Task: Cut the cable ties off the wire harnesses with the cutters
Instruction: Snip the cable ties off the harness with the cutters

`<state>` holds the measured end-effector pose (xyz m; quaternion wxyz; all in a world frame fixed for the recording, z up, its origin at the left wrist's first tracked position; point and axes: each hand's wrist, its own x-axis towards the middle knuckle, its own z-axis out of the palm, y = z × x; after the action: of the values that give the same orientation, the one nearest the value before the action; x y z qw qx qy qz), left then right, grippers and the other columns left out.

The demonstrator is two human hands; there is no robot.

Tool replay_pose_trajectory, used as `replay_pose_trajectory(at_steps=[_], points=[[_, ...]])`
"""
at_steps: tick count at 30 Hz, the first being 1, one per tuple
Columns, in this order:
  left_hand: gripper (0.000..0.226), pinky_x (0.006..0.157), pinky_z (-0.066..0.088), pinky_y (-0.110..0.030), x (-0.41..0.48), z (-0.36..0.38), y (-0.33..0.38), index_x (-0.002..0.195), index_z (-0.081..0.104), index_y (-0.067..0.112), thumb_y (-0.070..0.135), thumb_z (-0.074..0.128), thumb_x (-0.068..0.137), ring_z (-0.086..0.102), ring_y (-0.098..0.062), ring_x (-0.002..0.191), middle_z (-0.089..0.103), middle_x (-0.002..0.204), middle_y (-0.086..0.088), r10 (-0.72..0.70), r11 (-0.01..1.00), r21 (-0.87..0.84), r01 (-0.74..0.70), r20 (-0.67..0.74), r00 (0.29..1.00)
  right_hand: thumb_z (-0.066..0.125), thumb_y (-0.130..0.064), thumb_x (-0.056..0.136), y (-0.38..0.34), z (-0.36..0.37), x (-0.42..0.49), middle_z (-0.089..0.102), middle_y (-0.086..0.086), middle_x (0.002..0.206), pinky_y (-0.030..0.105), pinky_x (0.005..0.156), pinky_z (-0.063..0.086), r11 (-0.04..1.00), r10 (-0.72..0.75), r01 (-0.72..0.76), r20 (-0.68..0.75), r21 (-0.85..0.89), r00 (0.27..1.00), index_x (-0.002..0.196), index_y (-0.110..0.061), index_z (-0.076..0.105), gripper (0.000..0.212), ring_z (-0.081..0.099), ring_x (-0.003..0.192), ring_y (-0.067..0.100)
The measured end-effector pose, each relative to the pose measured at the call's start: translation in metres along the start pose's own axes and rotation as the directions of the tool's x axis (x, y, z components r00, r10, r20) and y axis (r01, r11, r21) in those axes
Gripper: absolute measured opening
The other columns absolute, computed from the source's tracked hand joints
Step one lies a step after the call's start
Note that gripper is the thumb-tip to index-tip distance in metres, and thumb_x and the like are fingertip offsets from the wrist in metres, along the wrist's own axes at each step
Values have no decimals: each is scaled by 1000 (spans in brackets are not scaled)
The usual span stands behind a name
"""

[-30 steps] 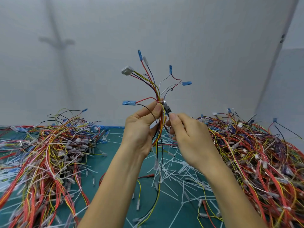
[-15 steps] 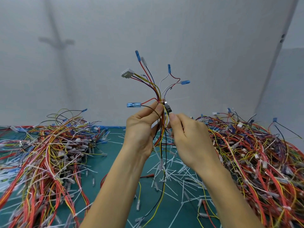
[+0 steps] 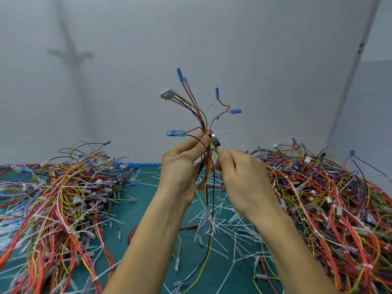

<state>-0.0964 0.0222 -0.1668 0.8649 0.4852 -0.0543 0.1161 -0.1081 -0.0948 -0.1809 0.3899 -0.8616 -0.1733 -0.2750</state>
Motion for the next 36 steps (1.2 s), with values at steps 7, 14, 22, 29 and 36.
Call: replay_pose_trajectory(at_steps=[7, 14, 22, 29, 36], points=[[12, 69, 54, -23, 5, -6, 0, 88, 77, 14, 11, 66, 84, 65, -9, 80, 76, 93, 1, -20, 997, 71, 18, 14, 1000, 33, -42, 104, 0, 2, 1, 60, 3, 62, 50, 66, 52, 988, 73, -73, 6, 136, 997, 70, -15, 59, 51, 61, 64, 29], [12, 73, 55, -25, 13, -22, 14, 90, 73, 10, 12, 61, 90, 53, -7, 59, 56, 66, 5, -174, 985, -14, 174, 14, 985, 33, -42, 105, 5, -6, 7, 62, -1, 65, 55, 74, 54, 910, 252, -224, -35, 349, 967, 76, -19, 63, 47, 63, 63, 22], [17, 60, 55, -23, 22, -34, 23, 81, 61, 15, 23, 56, 95, 46, -8, 60, 48, 67, 5, -199, 974, -94, 204, 67, 978, 68, -38, 87, 10, -12, 9, 71, 12, 81, 56, 73, 56, 903, 246, -241, 31, 356, 969, 85, -17, 67, 22, 67, 77, 36], [10, 65, 54, -25, 19, -25, 19, 85, 59, 14, 24, 58, 87, 48, -9, 65, 47, 71, 3, -217, 953, -169, 250, 193, 957, 75, -45, 72, 1, -2, 4, 73, 4, 77, 52, 76, 58, 900, 194, -248, 180, 359, 964, 81, -20, 68, 28, 70, 79, 30], [15, 59, 43, -24, 14, -19, 13, 73, 54, 13, 15, 67, 82, 47, -12, 57, 46, 65, 1, -254, 966, -29, 256, 73, 965, 81, -21, 78, 4, 0, 4, 70, -3, 70, 46, 73, 59, 920, 206, -213, 58, 328, 977, 79, -25, 66, 16, 70, 70, 21]])
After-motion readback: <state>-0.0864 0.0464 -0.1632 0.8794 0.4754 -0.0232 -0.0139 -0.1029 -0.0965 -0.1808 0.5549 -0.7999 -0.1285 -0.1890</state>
